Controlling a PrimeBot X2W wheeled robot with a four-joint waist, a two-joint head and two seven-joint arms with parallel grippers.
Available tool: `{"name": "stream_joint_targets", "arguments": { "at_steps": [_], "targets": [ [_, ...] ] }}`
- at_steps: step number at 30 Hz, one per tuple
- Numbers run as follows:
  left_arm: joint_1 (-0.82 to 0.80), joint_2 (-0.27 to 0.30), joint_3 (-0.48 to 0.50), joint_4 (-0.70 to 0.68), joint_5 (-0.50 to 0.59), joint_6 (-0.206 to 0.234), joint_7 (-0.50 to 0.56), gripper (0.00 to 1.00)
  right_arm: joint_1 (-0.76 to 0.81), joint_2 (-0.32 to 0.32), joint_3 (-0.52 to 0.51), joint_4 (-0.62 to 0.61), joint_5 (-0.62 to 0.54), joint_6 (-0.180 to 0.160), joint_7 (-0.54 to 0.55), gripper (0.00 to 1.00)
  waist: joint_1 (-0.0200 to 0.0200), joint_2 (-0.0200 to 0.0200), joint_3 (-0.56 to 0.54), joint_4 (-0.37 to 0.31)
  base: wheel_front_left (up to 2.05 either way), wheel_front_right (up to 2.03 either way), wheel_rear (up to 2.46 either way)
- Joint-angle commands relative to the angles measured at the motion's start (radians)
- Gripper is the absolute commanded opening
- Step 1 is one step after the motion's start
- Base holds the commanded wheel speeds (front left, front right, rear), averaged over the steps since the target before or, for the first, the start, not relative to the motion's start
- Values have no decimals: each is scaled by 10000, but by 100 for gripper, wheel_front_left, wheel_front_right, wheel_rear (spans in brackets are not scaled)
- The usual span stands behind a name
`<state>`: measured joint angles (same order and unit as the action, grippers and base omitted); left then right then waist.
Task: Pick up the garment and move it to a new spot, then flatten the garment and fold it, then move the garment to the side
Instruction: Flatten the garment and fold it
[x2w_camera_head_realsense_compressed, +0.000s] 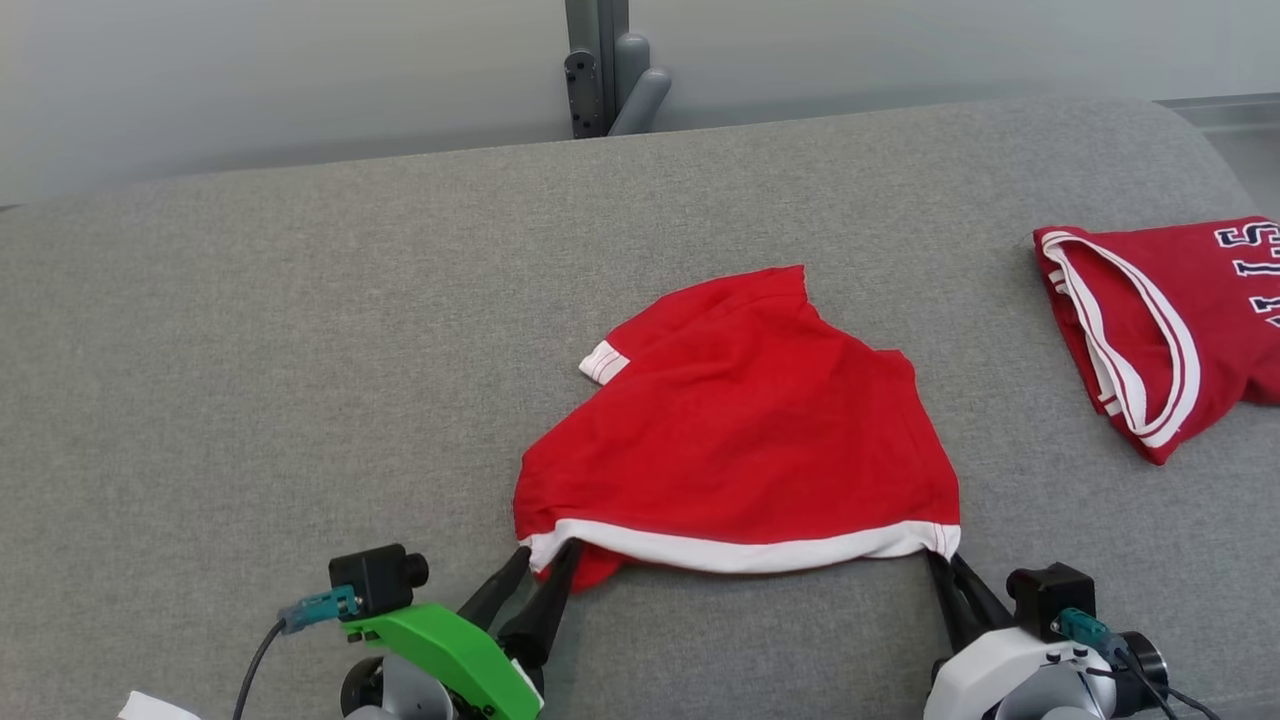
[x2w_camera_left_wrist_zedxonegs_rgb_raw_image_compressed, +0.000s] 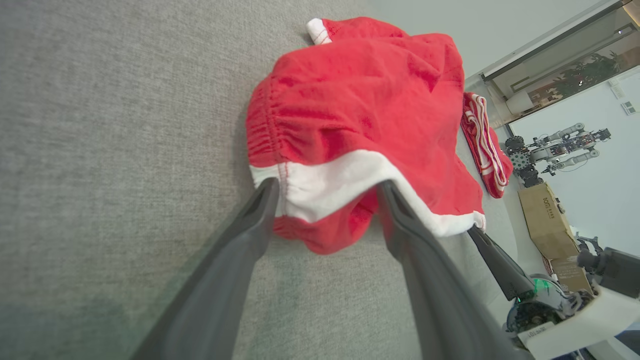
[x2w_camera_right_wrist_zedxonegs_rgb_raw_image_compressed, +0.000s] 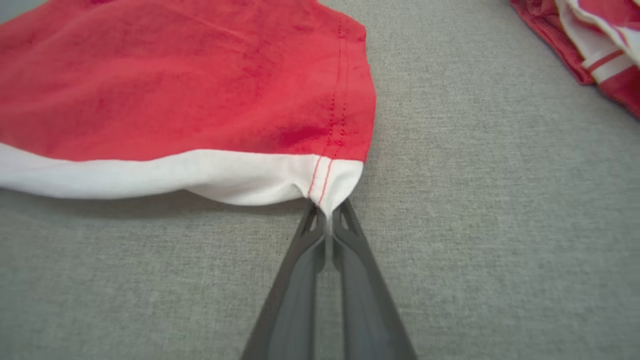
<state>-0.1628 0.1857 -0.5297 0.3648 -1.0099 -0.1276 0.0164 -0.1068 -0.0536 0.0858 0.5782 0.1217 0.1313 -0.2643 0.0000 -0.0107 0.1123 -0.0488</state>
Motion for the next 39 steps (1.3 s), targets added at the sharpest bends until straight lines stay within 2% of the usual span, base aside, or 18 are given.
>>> {"name": "stream_joint_targets", "arguments": {
  "at_steps": [1,18,29,35,36,37,38,39],
  "targets": [
    [73,100,-76,-62,-175,-48,-11,100,14,-88,-100,15,-79,-11,1,0,0,107,-5,-9,0,0,0],
    [179,24,-829,-29,-827,-48,-25,100,-38,-242,-471,234,-180,-11,2,0,0,107,-56,-60,0,0,0],
    [-101,-15,-970,881,-935,-47,-364,100,-56,-257,-447,317,-219,-11,2,0,0,107,-90,-75,0,0,0],
    [-252,-115,-1090,930,-1213,-47,-484,100,-27,-269,-369,338,-164,-11,2,0,0,107,-112,-97,0,0,0],
    [-287,-96,-1134,895,-1265,-47,-511,87,-26,-269,-361,334,-154,-11,2,0,0,107,-106,-100,0,0,0],
    [-323,-70,-1194,843,-1295,-47,-524,67,-22,-269,-359,325,-147,-11,2,0,0,107,-101,-105,0,0,0],
    [-356,-22,-1247,782,-1287,-47,-571,42,-13,-268,-356,322,-140,-11,2,0,0,107,-97,-111,0,0,0],
    [-364,23,-1275,766,-1332,-47,-615,24,-5,-267,-359,317,-137,-11,2,0,0,107,-93,-118,0,0,0]
  ]
}}
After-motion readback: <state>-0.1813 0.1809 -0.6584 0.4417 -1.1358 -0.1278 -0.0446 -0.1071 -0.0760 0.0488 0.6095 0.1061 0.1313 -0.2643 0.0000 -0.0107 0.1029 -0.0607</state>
